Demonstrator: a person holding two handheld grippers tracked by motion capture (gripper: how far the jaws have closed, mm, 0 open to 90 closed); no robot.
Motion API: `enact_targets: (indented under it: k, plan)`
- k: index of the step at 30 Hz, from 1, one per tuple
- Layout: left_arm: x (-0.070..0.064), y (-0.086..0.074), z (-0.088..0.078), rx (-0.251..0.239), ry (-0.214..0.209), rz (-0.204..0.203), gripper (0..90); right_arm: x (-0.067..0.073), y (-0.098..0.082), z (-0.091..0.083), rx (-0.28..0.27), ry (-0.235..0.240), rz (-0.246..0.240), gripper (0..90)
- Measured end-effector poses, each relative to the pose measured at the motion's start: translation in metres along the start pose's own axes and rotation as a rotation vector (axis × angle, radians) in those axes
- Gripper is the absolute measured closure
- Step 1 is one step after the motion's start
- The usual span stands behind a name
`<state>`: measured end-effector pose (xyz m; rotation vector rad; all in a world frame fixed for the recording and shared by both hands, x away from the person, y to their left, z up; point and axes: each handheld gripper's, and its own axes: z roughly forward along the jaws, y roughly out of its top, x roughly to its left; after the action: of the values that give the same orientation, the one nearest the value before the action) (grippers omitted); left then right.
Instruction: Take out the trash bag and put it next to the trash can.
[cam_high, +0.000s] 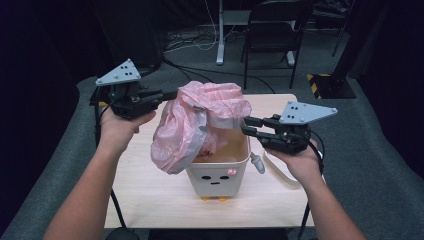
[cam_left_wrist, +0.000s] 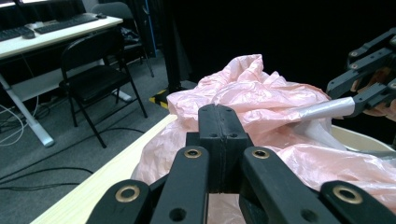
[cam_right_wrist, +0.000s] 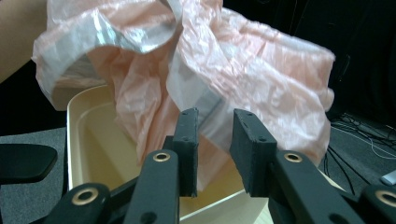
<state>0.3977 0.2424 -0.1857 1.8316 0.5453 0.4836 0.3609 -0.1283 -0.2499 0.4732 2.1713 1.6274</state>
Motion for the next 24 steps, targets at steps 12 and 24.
enact_targets:
  k: [12,24]
  plan:
    - [0.004,0.008,-0.015,-0.016,0.036,0.010,90.0,0.004,0.000,0.005,0.002,0.014,0.001,68.2]
    - [0.012,0.007,-0.028,-0.027,0.066,-0.005,90.0,0.011,-0.002,0.031,0.033,0.080,0.013,62.4]
